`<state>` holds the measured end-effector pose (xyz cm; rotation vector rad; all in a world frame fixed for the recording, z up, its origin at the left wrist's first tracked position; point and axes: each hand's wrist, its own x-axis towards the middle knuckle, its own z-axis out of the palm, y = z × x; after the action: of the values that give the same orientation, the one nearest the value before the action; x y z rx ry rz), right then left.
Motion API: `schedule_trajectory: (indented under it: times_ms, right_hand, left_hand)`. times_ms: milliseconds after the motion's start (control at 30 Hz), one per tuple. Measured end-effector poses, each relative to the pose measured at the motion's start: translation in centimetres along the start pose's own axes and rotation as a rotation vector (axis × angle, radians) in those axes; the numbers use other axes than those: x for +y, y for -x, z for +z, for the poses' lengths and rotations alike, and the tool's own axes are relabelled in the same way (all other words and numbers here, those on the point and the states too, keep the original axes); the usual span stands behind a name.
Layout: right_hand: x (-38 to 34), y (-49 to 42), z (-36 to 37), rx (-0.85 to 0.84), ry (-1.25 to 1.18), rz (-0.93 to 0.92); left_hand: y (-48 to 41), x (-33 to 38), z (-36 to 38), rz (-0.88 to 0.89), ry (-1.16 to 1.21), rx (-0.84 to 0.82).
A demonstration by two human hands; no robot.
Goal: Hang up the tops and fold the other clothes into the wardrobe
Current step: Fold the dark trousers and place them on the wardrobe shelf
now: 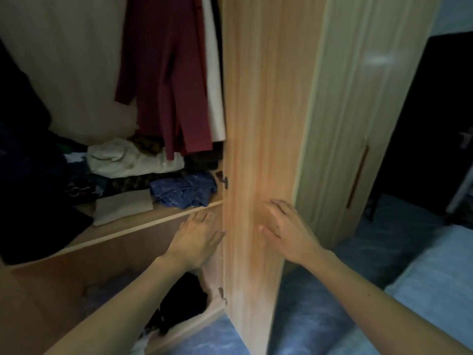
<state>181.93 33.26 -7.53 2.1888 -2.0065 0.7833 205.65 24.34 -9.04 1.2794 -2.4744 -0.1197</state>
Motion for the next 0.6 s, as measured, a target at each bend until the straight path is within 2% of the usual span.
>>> schedule_trajectory:
  times_ms: [200, 300, 600]
  right_hand:
    - [0.3, 6.5, -2.7, 0.087, 0.084, 0.204]
    - [0.6, 10.9, -3.9, 0.082, 0.128, 0.345]
    - [2.5, 23.6, -10.8, 0.169, 0.253, 0.628]
  left_hand:
    - [0.1, 4.1, 3.4, 0.196, 0.206, -0.025]
    - [0.6, 7.2, 5.2, 0.332, 0.239, -0.067]
    - [3.2, 18.9, 7.0, 0.573, 0.349, -0.094]
